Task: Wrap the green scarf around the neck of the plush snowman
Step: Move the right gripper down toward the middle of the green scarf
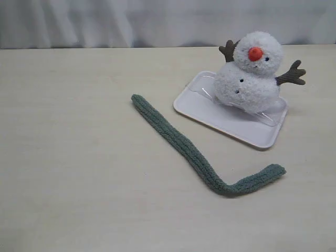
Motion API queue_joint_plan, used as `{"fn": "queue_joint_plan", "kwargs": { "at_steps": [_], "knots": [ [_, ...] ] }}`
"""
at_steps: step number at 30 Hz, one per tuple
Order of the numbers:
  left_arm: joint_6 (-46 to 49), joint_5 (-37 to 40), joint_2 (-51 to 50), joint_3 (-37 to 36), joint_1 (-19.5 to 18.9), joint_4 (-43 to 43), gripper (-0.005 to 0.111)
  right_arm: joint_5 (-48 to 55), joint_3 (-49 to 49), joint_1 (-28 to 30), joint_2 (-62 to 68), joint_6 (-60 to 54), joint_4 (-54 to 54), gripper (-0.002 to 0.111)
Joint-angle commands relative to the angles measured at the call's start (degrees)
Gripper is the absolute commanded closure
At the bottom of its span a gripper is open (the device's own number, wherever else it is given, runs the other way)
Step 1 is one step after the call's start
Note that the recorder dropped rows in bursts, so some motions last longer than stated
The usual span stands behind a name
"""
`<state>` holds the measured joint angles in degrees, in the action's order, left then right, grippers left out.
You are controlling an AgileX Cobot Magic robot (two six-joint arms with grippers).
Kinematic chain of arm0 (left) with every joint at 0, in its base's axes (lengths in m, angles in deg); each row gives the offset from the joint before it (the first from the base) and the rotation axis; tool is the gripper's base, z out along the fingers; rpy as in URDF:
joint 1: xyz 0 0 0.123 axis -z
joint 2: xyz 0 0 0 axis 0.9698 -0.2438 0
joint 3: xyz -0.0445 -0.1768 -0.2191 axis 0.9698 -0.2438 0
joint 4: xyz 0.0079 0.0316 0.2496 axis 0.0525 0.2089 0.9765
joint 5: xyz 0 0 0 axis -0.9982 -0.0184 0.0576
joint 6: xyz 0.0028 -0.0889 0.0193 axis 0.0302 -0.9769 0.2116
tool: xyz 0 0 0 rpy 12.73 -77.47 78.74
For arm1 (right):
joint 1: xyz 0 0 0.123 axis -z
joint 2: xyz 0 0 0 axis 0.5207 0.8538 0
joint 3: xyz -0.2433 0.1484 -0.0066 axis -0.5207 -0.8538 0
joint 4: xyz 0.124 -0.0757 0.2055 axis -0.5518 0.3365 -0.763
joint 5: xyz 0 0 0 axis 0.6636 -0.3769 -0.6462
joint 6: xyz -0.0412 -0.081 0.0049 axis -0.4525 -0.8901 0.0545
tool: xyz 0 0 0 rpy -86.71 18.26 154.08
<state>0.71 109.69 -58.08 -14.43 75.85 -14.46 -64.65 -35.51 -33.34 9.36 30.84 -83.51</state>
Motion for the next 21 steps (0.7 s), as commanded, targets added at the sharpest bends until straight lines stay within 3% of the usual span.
{"fn": "queue_joint_plan", "kwargs": {
  "at_steps": [1, 8, 11, 15, 17, 19, 21],
  "knots": [
    [-0.1, -0.9, 0.1, -0.1, -0.2, 0.0, 0.107, -3.9, -0.1, -0.2, -0.2, 0.1, 0.4, 0.104],
    [-0.1, -0.9, 0.1, -0.1, -0.2, 0.0, 0.107, -18.1, -0.1, -0.2, -0.2, 0.1, 0.3, 0.104],
    [-0.1, -0.9, 0.1, -0.1, -0.2, 0.0, 0.107, -31.1, -0.1, -0.2, -0.2, 0.5, -0.2, 0.104],
    [-0.1, -0.9, 0.1, -0.1, -0.2, 0.0, 0.107, -46.7, -0.1, -0.2, -0.2, 18.6, -2.9, 0.104],
    [-0.1, -0.9, 0.1, -0.1, -0.2, 0.0, 0.107, -52.5, 0.0, -0.2, -0.2, 20.4, -0.8, 0.104],
    [-0.1, -0.9, 0.1, -0.1, -0.2, 0.0, 0.107, -49.6, 6.1, -0.2, -0.2, 20.5, 2.0, 0.104],
    [-0.1, -0.9, 0.1, -0.1, -0.2, 0.0, 0.107, -38.3, 13.8, -0.2, 0.0, 20.5, 2.1, 0.1]
  ]
}}
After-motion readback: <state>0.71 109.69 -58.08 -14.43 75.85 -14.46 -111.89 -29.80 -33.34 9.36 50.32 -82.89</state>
